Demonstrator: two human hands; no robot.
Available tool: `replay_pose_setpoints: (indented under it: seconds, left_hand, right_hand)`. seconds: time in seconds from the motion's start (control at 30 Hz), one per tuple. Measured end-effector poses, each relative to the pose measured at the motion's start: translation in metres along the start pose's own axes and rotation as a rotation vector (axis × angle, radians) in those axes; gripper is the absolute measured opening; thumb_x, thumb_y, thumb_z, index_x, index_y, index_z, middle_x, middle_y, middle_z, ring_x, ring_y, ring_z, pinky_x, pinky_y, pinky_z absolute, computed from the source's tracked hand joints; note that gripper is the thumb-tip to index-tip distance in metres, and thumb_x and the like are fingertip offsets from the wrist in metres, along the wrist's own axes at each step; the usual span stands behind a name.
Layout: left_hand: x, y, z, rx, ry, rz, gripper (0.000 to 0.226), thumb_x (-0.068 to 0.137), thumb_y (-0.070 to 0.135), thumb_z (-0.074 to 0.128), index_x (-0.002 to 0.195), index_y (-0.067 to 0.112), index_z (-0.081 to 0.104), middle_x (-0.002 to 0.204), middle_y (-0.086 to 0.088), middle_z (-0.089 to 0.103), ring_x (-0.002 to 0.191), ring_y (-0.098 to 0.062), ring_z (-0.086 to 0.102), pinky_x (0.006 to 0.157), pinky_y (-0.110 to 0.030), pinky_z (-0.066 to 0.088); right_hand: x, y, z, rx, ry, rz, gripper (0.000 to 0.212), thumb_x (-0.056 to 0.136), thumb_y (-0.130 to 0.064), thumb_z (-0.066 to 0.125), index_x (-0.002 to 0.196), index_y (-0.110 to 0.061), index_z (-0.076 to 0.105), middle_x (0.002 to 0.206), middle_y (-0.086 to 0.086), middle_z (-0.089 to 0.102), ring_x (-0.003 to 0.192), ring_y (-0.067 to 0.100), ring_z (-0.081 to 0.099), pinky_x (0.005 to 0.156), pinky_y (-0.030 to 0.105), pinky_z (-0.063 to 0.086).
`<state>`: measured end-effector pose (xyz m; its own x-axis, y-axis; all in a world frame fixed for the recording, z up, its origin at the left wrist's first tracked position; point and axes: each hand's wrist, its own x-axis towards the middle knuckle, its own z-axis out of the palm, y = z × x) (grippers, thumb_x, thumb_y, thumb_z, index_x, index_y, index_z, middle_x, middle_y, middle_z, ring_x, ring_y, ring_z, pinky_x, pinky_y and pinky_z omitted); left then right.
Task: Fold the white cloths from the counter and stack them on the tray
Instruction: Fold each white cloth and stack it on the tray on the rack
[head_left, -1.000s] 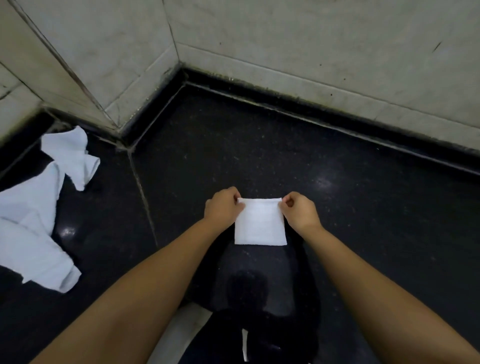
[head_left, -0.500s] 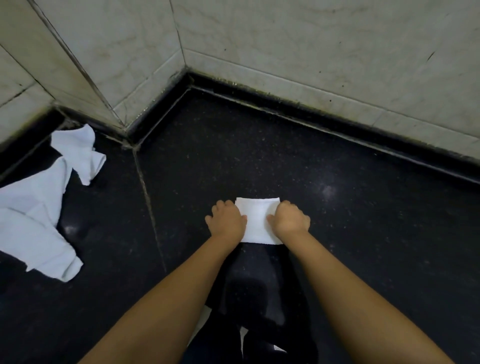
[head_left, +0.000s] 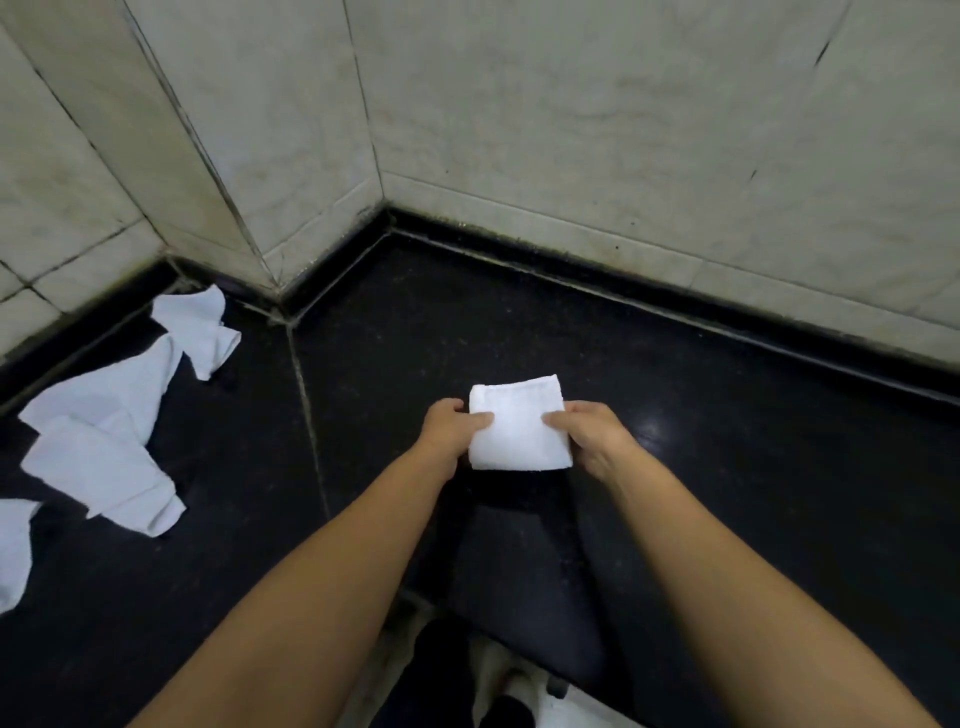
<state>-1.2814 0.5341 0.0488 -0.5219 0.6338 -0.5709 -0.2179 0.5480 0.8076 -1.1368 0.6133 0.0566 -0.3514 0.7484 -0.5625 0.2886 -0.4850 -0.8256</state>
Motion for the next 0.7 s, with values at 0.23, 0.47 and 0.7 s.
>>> replay_pose_setpoints:
  seconds: [0.23, 0.47, 0.7]
  left_hand:
    - [-0.050, -0.005, 0.020, -0.171, -0.257, -0.054, 0.021, 0.090, 0.006, 0.060, 0.111, 0.006, 0.060, 0.104, -0.008, 0.066, 0.088, -0.018, 0.064, 0.071, -0.032, 0.053]
    - [-0.112, -0.031, 0.062, 0.013, -0.525, 0.076, 0.014, 0.092, 0.008, 0.057, 0.105, 0.009, 0.061, 0.106, -0.007, 0.066, 0.092, -0.020, 0.064, 0.079, -0.036, 0.055]
    - [-0.200, -0.085, 0.119, 0.187, -0.779, 0.134, 0.014, 0.092, 0.008, 0.055, 0.105, 0.009, 0.060, 0.097, -0.003, 0.067, 0.086, -0.016, 0.064, 0.073, -0.031, 0.055]
  right_hand:
    - [-0.067, 0.018, -0.045, 0.155, 0.088, -0.060, 0.013, 0.089, 0.001, 0.051, 0.088, -0.007, 0.062, 0.091, 0.009, 0.066, 0.077, 0.020, 0.062, 0.064, 0.034, 0.052]
    - [-0.159, 0.083, -0.096, 0.145, 0.363, -0.126, 0.013, 0.089, -0.007, 0.055, 0.083, -0.014, 0.065, 0.090, 0.007, 0.067, 0.075, 0.020, 0.059, 0.064, 0.032, 0.046]
    - [-0.271, 0.173, -0.134, 0.322, 0.619, -0.128, 0.015, 0.090, -0.003, 0.053, 0.092, -0.013, 0.063, 0.093, 0.007, 0.067, 0.082, 0.023, 0.062, 0.074, 0.037, 0.051]
